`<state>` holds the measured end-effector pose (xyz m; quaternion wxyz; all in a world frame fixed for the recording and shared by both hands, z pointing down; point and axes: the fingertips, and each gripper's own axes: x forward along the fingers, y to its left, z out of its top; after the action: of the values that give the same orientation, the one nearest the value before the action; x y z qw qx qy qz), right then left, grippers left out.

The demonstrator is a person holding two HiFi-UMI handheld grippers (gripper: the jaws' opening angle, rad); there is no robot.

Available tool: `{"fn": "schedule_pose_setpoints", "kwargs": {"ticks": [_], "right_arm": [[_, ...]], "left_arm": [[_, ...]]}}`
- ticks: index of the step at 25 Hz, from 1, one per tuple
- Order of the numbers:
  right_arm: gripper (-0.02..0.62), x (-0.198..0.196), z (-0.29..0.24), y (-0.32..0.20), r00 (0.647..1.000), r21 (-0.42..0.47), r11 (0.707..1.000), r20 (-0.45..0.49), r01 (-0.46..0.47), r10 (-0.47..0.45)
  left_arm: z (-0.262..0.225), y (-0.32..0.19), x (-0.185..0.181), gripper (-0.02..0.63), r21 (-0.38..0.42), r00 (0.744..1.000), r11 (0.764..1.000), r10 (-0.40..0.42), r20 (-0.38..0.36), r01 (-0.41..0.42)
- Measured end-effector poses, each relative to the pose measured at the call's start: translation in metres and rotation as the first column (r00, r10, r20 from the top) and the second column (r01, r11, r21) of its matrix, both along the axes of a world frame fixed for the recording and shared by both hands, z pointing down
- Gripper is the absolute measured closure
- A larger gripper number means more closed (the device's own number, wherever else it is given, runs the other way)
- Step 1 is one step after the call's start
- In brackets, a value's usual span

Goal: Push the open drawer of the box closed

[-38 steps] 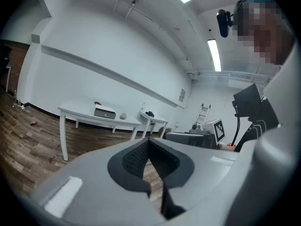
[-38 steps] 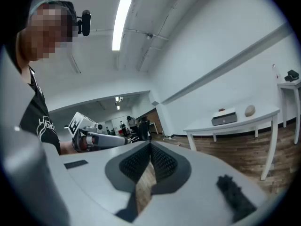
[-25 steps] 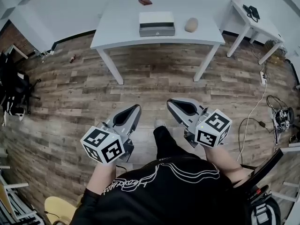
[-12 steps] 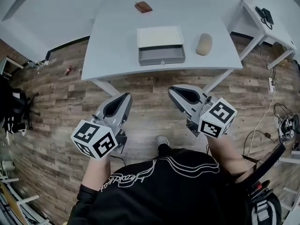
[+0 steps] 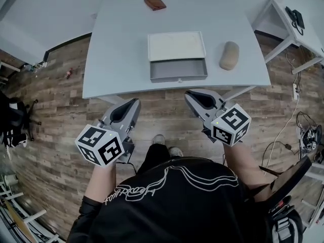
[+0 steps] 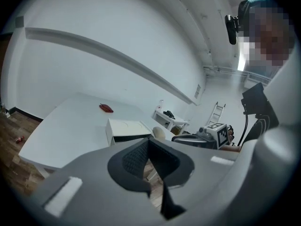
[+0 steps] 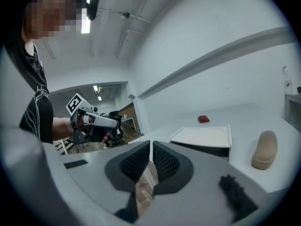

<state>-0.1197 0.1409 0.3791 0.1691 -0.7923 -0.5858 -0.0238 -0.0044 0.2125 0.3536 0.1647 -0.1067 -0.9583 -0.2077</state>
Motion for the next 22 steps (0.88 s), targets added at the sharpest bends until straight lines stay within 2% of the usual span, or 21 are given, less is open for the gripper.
{"fn": "schedule_pose_setpoints", "kwargs": {"ticks": [6, 11, 17, 22], "right_arm": [[0.586, -0.024, 0.032, 0.02, 0.994, 0.062, 0.993, 0.043, -0.103, 0.101], [0.584, -0.028, 0.066, 0.033, 0.982, 0.12, 0.978, 0.101, -0.173, 0.161], [0.547, -0.036, 0.109, 0.049, 0.948, 0.17, 0.945, 0.201, -0.28, 0.245], [0.532, -0.041, 0.138, 0.061, 0.927, 0.222, 0.912, 0.231, -0.346, 0.296]], "left_arm": [[0.012, 0.032, -0.031, 0.6, 0.018, 0.998, 0.998, 0.061, -0.026, -0.06], [0.026, 0.046, -0.045, 0.6, 0.033, 0.991, 0.992, 0.124, -0.048, -0.123], [0.041, 0.074, -0.056, 0.596, 0.037, 0.986, 0.988, 0.15, -0.067, -0.148], [0.059, 0.109, -0.069, 0.539, 0.05, 0.986, 0.989, 0.143, -0.089, -0.139]]}}
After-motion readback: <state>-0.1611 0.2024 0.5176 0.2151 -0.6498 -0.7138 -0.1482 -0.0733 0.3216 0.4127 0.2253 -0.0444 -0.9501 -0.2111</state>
